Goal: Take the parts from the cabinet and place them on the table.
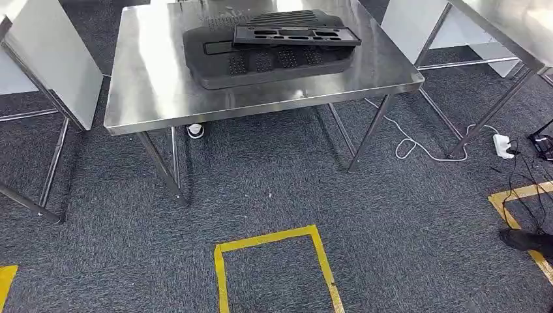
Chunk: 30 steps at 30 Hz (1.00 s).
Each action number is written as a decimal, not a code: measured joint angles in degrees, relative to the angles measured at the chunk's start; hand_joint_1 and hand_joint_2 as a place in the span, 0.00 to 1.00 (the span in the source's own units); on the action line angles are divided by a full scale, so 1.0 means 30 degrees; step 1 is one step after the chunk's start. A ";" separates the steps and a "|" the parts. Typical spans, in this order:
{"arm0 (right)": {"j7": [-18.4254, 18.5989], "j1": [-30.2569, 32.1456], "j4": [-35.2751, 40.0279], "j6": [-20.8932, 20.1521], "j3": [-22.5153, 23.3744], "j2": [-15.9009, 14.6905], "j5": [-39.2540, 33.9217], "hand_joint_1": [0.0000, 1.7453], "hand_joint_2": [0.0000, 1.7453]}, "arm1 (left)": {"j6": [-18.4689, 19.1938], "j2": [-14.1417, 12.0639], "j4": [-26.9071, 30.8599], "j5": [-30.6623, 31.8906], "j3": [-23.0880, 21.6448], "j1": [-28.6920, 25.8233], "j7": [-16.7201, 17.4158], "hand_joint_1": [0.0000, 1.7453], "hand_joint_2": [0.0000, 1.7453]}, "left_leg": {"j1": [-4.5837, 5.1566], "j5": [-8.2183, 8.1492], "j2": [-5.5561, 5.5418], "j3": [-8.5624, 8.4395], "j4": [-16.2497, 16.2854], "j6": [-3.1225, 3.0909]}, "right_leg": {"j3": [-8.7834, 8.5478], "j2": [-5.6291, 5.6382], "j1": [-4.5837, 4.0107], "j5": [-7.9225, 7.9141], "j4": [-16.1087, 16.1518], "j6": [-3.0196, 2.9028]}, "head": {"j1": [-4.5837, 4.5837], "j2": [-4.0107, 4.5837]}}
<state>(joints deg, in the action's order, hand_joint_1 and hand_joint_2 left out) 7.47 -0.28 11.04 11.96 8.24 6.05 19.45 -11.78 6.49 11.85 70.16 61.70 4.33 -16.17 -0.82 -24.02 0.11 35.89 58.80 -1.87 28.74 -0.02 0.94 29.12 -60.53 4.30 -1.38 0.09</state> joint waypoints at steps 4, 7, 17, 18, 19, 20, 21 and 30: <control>-0.0029 -0.0138 -0.0015 0.0000 -0.0001 0.0022 0.0022 0.00 0.00 | -0.0036 -0.0015 0.0000 0.0029 0.0000 0.0010 -0.0007 0.00 0.00 | 0.0029 0.0602 0.0044 0.0109 -0.0152 0.0547 | -0.0734 0.0053 -0.0289 0.0272 0.1726 -0.0567 | 0.0094 0.0000; -0.0014 -0.0145 -0.0073 0.0000 0.0000 0.0051 -0.0044 0.00 0.00 | -0.0044 -0.0036 0.0000 0.0029 0.0000 -0.0078 0.0015 0.00 0.00 | -0.0008 -0.0526 -0.0022 0.0520 0.0566 0.0808 | -0.0308 -0.0040 0.0013 -0.0286 0.1907 -0.1167 | 0.0190 0.0000; -0.0072 -0.0059 -0.0102 -0.0051 0.0000 0.0066 -0.0219 0.00 0.00 | -0.0225 0.0102 -0.0007 0.0255 -0.0036 -0.0045 0.0007 0.00 0.00 | -0.0126 -0.2229 -0.0229 -0.2327 0.0316 0.1015 | 0.1391 -0.0070 -0.0163 -0.1138 0.0758 -0.1000 | 0.0343 0.0000; -0.0073 -0.0057 -0.0102 -0.0051 0.0000 0.0058 -0.0255 0.00 0.00 | -0.0233 0.0117 -0.0015 0.0255 -0.0036 -0.0049 0.0000 0.00 0.00 | -0.0116 -0.2266 -0.0209 -0.2124 0.0277 0.0964 | 0.1439 -0.0061 -0.0202 -0.1230 0.0713 -0.0862 | 0.0313 0.0000; -0.0065 -0.0051 -0.0102 -0.0051 0.0000 0.0066 -0.0291 0.00 0.00 | -0.0240 0.0124 -0.0015 0.0255 -0.0036 -0.0046 0.0000 0.00 0.00 | -0.0027 -0.2194 -0.0208 -0.2060 0.0294 0.0835 | 0.1484 -0.0057 -0.0157 -0.1367 0.0823 -0.0673 | 0.0364 0.0000; -0.0065 -0.0017 -0.0102 -0.0044 0.0007 0.0051 -0.0343 0.00 0.00 | -0.0248 0.0153 -0.0015 0.0255 -0.0036 -0.0047 -0.0007 0.00 0.00 | -0.0003 -0.2036 -0.0183 -0.1942 0.0242 0.0609 | 0.1531 -0.0034 -0.0139 -0.1502 0.0884 -0.0477 | 0.0335 0.0000; -0.0065 0.0015 -0.0131 -0.0044 0.0022 0.0022 -0.0394 0.00 0.00 | -0.0240 0.0197 -0.0015 0.0248 -0.0036 -0.0050 -0.0015 0.00 0.00 | -0.0138 -0.1799 -0.0101 -0.1763 0.0116 0.0277 | 0.1731 -0.0032 -0.0097 -0.1385 0.0712 -0.0389 | 0.0379 0.0000; -0.0073 -0.0024 -0.0138 -0.0117 0.0066 0.0008 -0.0525 0.00 0.00 | -0.0197 0.0240 -0.0007 0.0226 -0.0036 -0.0048 -0.0379 0.00 0.00 | -0.0042 -0.0477 -0.0011 -0.0056 0.0137 0.0072 | 0.0643 -0.0018 -0.0052 0.0214 -0.0711 -0.0057 | 0.0204 0.0000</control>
<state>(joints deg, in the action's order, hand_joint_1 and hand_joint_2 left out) 7.26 -0.35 10.62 11.61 8.44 6.08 17.88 -12.37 7.21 11.82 70.84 61.59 4.19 -17.31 -0.95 -25.45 0.08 35.72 59.21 -1.65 30.67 -0.08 0.78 29.76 -62.66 4.13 -0.77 0.09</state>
